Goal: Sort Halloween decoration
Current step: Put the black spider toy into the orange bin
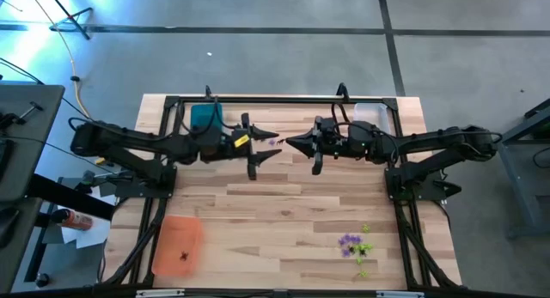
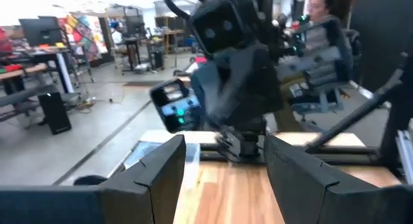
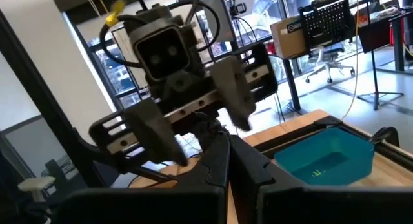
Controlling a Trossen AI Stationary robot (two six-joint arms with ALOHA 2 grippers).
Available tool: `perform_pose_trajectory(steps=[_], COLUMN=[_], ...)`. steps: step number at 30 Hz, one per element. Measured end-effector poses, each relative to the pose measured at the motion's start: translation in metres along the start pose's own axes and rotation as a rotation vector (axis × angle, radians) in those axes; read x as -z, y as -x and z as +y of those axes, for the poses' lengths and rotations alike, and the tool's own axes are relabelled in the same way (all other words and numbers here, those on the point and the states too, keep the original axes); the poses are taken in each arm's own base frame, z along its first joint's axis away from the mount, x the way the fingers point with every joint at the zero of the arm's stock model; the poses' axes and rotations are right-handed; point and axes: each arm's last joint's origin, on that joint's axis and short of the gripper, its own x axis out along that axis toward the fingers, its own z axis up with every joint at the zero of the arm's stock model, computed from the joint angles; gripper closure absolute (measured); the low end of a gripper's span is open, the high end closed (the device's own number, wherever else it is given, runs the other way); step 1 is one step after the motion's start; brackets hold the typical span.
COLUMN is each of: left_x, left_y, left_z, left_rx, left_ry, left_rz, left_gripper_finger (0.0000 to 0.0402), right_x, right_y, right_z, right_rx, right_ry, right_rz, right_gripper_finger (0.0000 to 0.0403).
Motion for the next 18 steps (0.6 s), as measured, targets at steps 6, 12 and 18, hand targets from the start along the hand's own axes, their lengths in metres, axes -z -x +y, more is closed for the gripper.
perform_pose_trajectory(steps=[6,12,18], left_x=[0.0016,-0.0004,0.0026], left_y=[-0.0022,-0.0025,-0.0051], left_z=[0.0043,0.0057,0.005], left_rx=[-0.015,0.008,0.008], left_ry=[-0.001,0.003,0.003], left_rz=[0.002,-0.021,-0.014], left_gripper_finger=[0.0219,0.0281,0.0352], right_x=[-0.0005,-0.0022,-0.0018], right_y=[-0.0002,-0.0004,-0.0003], right_z=[-0.0047,-0.0097,-0.0096], right_rx=[0.021,0.042,0.041], right_ry=[0.022,0.024,0.024], right_rz=[0.005,-0.002,0.002], right_gripper_finger=[0.0403,0.0403,0.0403])
